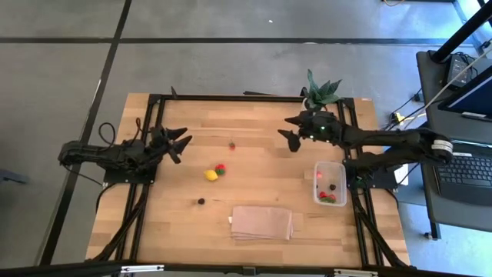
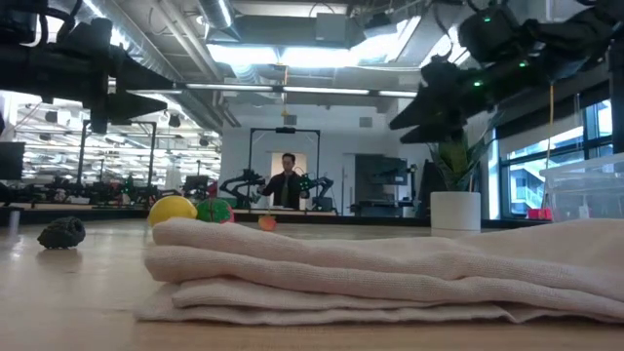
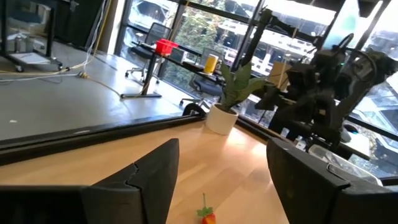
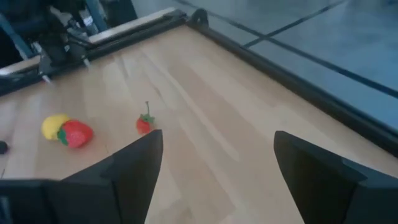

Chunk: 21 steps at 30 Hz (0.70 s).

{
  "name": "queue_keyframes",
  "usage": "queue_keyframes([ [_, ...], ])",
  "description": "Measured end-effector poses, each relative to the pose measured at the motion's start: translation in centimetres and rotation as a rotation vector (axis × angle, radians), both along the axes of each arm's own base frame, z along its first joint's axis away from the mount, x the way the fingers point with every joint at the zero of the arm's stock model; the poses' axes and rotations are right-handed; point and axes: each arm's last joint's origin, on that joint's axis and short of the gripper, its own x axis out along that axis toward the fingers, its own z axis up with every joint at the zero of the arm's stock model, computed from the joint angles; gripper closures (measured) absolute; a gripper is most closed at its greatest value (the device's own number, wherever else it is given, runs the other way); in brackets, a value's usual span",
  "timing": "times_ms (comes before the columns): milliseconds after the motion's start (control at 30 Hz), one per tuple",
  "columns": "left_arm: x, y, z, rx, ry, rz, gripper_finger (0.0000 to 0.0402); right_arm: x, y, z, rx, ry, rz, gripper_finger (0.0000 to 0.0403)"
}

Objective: Pick and placing Produce into tupperware
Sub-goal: Put the top red strawberry into the transparent bin

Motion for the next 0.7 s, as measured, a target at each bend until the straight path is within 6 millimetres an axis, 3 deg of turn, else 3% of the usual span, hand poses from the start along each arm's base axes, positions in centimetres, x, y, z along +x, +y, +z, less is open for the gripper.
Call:
queue_keyframes([
  [233, 1.0, 0.5, 1.5, 0.007, 0.032, -0.002, 0.0168, -3.5, 0.3, 1.5, -0.033, -0.113, -0.025, 0.0095],
  [500, 4.6, 1.3, 5.0, 0.109, 0.308, -0.022, 0.0168, -5.1, 0.5, 3.2, -0.071, -0.196, -0.046, 0.0095],
  [700, 7.5, 2.6, 6.0, -0.198, 0.354, -0.021, 0.0168, -5.3, 0.8, 3.5, -0.055, -0.225, 0.018, 0.0095],
])
